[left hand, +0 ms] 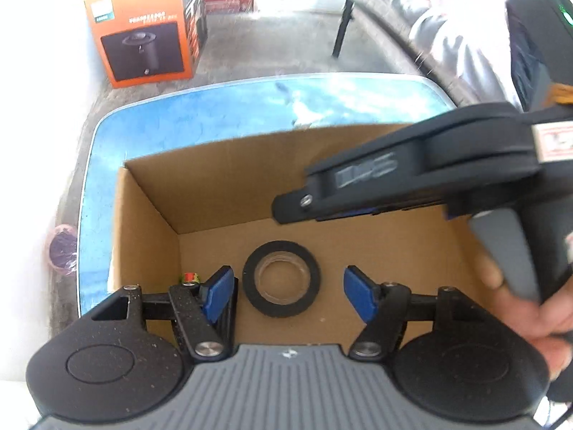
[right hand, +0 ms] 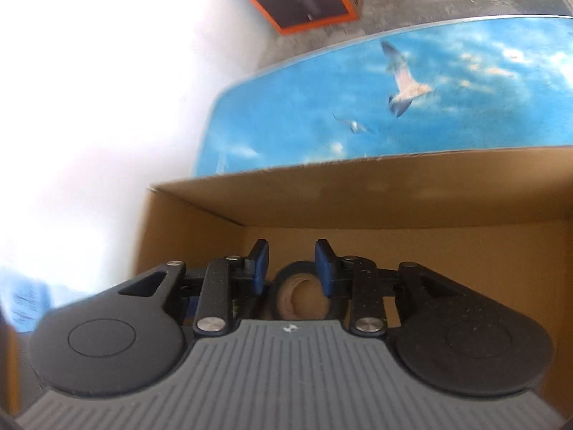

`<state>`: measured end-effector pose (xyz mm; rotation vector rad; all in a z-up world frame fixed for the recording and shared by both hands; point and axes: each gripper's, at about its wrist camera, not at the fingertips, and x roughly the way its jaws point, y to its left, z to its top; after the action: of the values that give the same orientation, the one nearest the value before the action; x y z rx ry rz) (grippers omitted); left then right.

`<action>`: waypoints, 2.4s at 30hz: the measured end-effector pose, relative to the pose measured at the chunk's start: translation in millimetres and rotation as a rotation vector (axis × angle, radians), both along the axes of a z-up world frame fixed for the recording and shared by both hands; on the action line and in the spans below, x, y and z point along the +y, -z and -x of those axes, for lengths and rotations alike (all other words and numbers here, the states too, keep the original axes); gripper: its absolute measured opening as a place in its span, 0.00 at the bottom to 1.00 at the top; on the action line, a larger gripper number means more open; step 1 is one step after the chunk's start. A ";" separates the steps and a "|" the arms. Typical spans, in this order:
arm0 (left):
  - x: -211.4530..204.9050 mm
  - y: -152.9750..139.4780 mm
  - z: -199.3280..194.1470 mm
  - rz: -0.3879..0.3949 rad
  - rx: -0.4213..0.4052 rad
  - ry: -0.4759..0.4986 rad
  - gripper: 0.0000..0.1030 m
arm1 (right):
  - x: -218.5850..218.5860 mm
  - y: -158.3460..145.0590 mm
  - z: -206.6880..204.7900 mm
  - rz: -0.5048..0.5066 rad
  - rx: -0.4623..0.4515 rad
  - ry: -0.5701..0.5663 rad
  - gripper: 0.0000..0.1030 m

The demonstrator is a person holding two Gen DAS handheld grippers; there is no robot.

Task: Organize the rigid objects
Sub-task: 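Carry the tape roll into the box and open the right tool, then reach the right tool into the pink holder and close on the black object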

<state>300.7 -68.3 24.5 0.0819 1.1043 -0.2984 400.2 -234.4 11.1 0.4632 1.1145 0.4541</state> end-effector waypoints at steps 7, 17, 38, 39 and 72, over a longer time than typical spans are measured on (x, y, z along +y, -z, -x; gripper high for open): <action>23.5 -52.8 67.3 0.128 -0.127 0.054 0.69 | -44.0 -75.6 95.1 -0.091 -0.179 -0.019 0.28; 43.0 -49.2 184.9 0.177 -0.229 0.088 0.77 | -65.9 -73.8 272.0 -0.055 -0.384 -0.017 0.32; 25.6 25.4 271.4 0.024 -0.260 0.188 0.63 | -2.4 44.4 291.0 -0.105 -0.110 -0.018 0.31; 22.9 30.1 272.2 0.025 -0.245 0.198 0.58 | -1.4 47.3 290.4 -0.106 -0.095 -0.018 0.30; 26.3 63.8 249.4 0.037 -0.204 0.156 0.34 | 34.1 69.9 285.9 -0.022 -0.082 -0.039 0.18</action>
<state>51.3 -42.0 -39.3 0.1629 0.8905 -0.4406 114.3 -200.3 -58.9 0.4390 1.0419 0.5161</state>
